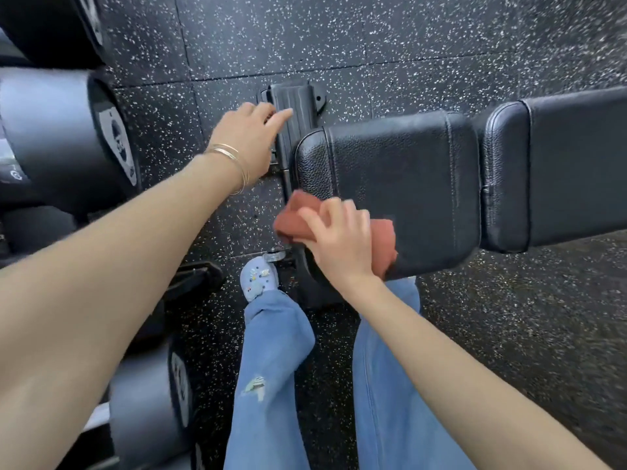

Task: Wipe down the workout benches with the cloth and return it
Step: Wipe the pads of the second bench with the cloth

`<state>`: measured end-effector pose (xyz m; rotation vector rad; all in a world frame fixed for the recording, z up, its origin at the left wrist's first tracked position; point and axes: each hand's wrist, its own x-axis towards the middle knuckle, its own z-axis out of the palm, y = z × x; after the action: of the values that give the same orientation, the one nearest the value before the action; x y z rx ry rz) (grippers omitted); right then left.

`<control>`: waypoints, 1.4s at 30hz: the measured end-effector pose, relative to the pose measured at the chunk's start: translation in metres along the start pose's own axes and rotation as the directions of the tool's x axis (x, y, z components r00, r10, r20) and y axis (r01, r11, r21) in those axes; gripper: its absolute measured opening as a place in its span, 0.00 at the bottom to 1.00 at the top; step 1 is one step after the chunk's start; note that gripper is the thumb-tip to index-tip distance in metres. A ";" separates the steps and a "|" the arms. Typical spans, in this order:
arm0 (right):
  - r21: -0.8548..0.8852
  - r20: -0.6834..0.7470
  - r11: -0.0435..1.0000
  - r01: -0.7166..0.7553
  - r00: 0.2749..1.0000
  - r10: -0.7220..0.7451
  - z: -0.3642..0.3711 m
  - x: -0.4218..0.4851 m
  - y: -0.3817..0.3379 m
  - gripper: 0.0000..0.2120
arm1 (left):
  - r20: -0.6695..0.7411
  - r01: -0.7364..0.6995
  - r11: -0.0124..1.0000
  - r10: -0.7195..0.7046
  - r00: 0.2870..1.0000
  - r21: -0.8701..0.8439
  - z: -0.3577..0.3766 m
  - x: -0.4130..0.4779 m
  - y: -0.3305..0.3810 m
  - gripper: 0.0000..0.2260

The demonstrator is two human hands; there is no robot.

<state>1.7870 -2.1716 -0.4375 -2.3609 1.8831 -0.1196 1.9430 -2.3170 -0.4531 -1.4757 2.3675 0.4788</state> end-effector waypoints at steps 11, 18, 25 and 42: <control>0.059 -0.046 0.997 -0.040 0.998 0.042 0.002 -0.042 0.011 0.10 | 0.039 -0.041 0.999 0.039 0.998 0.035 0.009 0.005 -0.023 0.26; 0.059 -0.066 0.996 -0.073 0.995 0.076 0.003 -0.017 0.026 0.16 | -0.041 -0.092 0.959 0.084 0.996 -0.268 0.000 0.015 0.006 0.18; 0.103 -0.072 0.976 -0.194 0.977 0.202 -0.001 0.004 0.015 0.14 | -0.037 -0.043 0.844 0.028 0.999 -0.535 -0.010 0.020 0.034 0.16; 0.147 -0.062 0.931 -0.334 0.936 0.346 -0.008 -0.011 0.088 0.17 | -0.041 0.144 0.750 -0.222 0.974 -0.646 0.008 0.014 0.067 0.22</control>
<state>1.6988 -2.1808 -0.4422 -1.9372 2.2160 -0.3101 1.8773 -2.2966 -0.4584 -2.0415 2.2018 1.2829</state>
